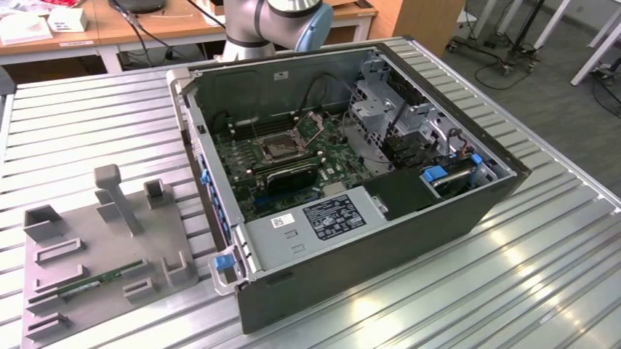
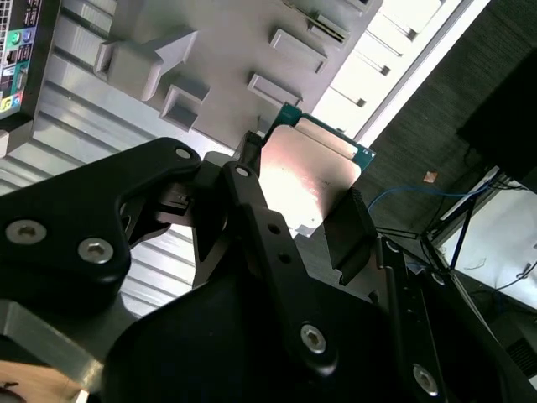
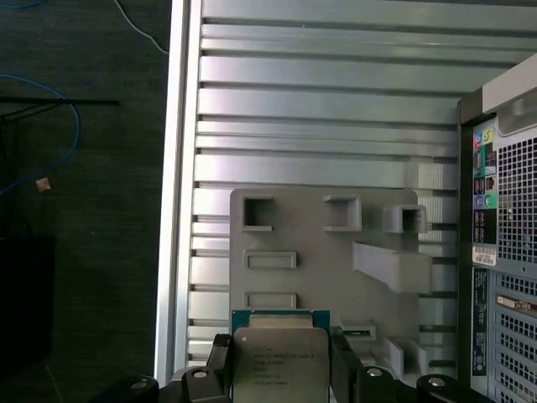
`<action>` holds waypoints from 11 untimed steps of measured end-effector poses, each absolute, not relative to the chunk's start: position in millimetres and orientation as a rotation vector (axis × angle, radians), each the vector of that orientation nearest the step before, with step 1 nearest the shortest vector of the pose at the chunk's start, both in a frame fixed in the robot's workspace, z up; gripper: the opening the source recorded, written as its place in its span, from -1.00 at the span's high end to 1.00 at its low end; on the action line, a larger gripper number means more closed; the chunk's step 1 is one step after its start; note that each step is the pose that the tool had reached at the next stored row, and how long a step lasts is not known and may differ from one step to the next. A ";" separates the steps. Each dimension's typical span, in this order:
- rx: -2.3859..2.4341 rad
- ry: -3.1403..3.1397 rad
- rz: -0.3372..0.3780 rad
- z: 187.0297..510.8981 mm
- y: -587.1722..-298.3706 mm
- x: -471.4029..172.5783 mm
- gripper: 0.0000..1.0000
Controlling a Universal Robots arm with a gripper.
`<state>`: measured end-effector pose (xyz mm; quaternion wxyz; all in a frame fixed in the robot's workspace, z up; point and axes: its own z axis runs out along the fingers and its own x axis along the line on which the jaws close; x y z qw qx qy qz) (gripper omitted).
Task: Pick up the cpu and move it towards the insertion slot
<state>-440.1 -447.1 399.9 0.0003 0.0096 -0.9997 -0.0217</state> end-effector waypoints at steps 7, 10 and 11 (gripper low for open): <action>0.030 -3.140 -0.068 401.5 -447.1 -440.1 -0.09; 0.030 -3.140 -0.068 401.7 -447.1 -439.1 -0.09; 0.030 -3.140 -0.068 401.6 -447.1 -438.3 -0.09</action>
